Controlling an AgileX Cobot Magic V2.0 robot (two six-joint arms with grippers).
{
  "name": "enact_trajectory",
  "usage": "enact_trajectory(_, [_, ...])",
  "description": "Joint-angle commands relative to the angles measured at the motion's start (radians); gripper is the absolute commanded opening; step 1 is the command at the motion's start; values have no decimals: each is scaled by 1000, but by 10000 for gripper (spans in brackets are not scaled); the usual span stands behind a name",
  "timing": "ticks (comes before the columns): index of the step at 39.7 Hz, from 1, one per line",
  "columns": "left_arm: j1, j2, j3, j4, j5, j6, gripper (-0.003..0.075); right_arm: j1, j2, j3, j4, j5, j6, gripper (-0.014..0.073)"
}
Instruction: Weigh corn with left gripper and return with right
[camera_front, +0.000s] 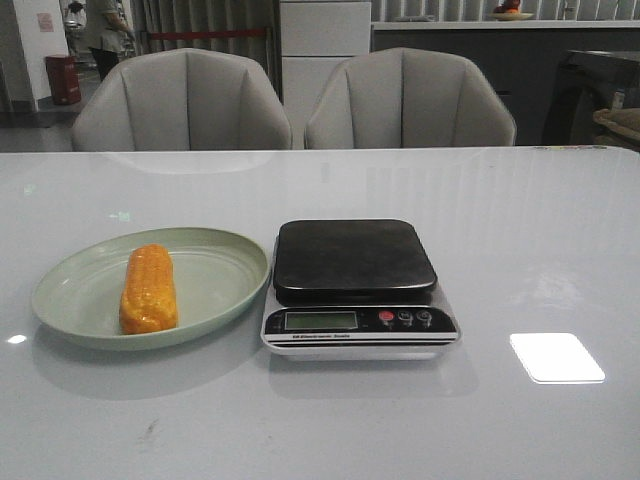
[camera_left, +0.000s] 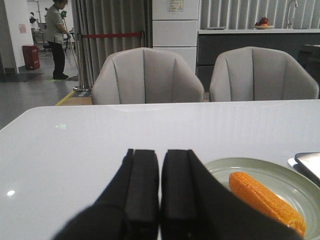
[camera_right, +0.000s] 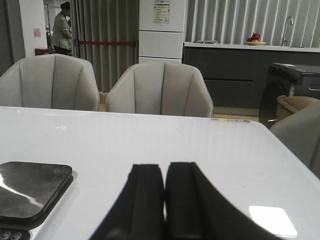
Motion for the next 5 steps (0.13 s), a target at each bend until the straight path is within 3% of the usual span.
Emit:
enact_trajectory(1, [1,-20,31,-5,-82,-4,113,-9,-11,10,-9,-88,-2,176])
enact_trajectory(5, [1,-20,31,-5,-82,-4,113,-9,-12,10,-9,-88,-2,176])
